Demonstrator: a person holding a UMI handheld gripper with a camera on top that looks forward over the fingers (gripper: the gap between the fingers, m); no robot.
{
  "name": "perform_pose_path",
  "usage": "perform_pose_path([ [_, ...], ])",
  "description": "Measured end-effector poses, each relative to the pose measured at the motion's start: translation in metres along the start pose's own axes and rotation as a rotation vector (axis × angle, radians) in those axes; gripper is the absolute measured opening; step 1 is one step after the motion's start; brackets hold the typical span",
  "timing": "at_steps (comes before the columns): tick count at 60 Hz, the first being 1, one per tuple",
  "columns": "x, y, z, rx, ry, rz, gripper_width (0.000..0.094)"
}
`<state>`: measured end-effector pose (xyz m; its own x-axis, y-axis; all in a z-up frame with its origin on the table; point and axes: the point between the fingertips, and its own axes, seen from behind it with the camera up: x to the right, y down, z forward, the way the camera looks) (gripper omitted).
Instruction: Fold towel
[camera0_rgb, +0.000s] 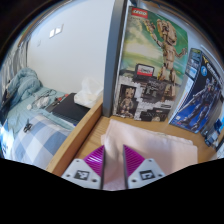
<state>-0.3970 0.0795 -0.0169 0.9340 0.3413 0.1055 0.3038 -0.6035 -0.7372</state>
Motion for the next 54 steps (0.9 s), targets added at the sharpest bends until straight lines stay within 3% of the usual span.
perform_pose_path([
  [4,0.012,-0.002,0.001,0.009,0.039,-0.020,0.0065],
  [7,0.010,-0.001,0.001,-0.008,0.013,0.010,0.0032],
  [13,0.014,-0.017,-0.014,-0.017,-0.051,0.094,0.0032],
  [25,0.109,-0.070,-0.090,0.106,-0.061,0.263,0.0032],
  [40,0.253,0.010,-0.089,0.007,0.063,0.360,0.0032],
  [44,0.274,0.041,-0.078,-0.048,0.087,0.345,0.0128],
  [45,0.277,0.050,-0.075,-0.070,0.088,0.345,0.0214],
  [47,0.281,0.063,-0.071,-0.103,0.085,0.358,0.0240],
  [54,0.296,0.060,-0.077,-0.072,0.062,0.359,0.0610],
])
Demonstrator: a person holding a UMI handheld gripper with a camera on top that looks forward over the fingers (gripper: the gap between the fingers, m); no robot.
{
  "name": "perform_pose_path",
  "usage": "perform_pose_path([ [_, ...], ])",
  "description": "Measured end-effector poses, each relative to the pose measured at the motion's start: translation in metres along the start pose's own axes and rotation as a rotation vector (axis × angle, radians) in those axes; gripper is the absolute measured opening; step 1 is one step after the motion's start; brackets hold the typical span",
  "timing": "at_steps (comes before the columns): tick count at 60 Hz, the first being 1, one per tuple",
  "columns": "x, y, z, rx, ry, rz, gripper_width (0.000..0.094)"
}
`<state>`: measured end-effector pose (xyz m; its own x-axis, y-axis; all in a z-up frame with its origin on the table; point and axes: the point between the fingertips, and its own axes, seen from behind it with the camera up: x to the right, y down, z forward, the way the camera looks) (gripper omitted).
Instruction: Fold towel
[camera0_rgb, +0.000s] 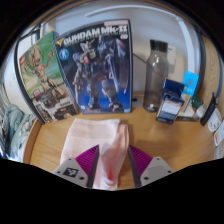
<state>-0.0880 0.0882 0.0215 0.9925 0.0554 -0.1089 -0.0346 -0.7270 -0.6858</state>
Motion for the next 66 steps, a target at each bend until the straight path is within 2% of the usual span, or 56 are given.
perform_pose_path([
  [1,0.001,-0.004,-0.004,0.014,-0.004,0.000,0.0607],
  [7,-0.002,-0.027,-0.032,0.068,-0.060,-0.029,0.0742],
  [15,-0.015,-0.052,-0.092,0.128,-0.158,-0.089,0.0799],
  [24,-0.017,-0.063,-0.170,0.173,-0.197,-0.139,0.0818],
  [39,-0.005,-0.035,-0.257,0.224,-0.154,-0.204,0.0818],
  [53,0.001,0.012,-0.314,0.260,-0.108,-0.199,0.0820],
  [66,0.004,0.060,-0.353,0.251,-0.098,-0.197,0.0818],
])
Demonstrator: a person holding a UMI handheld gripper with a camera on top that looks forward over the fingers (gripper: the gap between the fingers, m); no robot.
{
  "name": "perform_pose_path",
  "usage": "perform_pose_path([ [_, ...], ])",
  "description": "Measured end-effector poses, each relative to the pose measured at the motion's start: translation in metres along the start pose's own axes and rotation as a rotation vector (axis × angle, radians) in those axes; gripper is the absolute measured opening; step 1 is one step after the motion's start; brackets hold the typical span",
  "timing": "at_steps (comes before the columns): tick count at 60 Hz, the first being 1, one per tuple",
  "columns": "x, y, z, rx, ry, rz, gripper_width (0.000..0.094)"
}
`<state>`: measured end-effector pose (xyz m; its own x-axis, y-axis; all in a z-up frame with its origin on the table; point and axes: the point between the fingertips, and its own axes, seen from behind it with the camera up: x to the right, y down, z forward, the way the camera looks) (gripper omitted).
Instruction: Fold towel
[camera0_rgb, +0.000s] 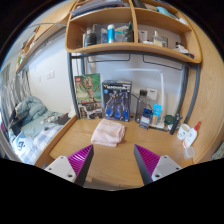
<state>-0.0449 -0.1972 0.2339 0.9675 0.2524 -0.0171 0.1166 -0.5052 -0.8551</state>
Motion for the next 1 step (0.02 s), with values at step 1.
perform_pose_path([
  [1,-0.0004,0.0017,-0.0031,0.000,0.000,0.000,0.0817],
])
